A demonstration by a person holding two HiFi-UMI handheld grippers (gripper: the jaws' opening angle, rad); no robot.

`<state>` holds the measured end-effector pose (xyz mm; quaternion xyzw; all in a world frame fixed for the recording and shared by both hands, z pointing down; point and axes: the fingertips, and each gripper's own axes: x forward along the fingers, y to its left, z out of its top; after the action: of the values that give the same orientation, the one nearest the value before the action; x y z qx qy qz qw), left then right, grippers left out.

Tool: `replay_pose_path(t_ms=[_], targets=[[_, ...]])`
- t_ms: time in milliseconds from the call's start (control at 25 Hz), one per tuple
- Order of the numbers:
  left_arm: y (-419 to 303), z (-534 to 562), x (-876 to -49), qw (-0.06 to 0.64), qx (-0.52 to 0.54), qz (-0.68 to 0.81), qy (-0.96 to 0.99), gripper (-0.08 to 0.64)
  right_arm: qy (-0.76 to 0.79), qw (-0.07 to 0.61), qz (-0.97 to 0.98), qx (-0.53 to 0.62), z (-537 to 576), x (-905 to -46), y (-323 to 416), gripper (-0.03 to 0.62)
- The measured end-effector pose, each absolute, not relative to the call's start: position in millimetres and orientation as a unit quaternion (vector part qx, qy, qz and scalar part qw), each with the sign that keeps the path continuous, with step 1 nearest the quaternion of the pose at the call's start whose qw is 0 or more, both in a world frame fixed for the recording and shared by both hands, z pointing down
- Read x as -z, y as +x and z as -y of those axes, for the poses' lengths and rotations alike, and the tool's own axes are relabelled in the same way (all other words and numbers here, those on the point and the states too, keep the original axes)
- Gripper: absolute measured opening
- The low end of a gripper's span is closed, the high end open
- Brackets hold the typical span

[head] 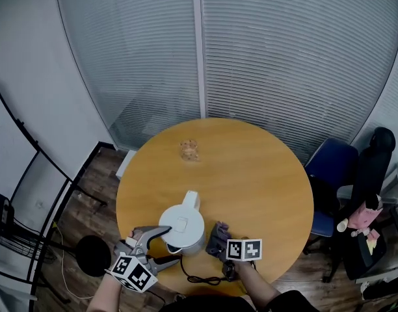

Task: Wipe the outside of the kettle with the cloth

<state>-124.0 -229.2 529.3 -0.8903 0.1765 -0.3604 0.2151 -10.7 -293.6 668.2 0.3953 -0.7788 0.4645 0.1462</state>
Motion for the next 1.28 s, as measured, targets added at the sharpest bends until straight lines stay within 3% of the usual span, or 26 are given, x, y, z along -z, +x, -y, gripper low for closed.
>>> replay_pose_path(t_ms=[160, 400, 760, 960, 1280], targets=[[-123, 230, -529, 0.207, 0.360, -0.193, -0.889, 0.394, 0.380, 0.100, 0.840, -0.374, 324, -583, 0, 0.097], [-120, 232, -528, 0.191, 0.360, -0.216, -0.887, 0.394, 0.361, -0.028, 0.879, -0.311, 360, -479, -2, 0.097], [-116, 235, -527, 0.177, 0.361, -0.253, -0.880, 0.394, 0.382, -0.134, 0.842, -0.358, 380, -489, -15, 0.097], [-115, 235, -526, 0.173, 0.361, -0.271, -0.875, 0.396, 0.405, -0.075, 0.829, -0.379, 377, -553, -15, 0.097], [-115, 237, -525, 0.168, 0.358, -0.286, -0.872, 0.396, 0.431, 0.103, 0.812, -0.380, 369, -662, -21, 0.097]])
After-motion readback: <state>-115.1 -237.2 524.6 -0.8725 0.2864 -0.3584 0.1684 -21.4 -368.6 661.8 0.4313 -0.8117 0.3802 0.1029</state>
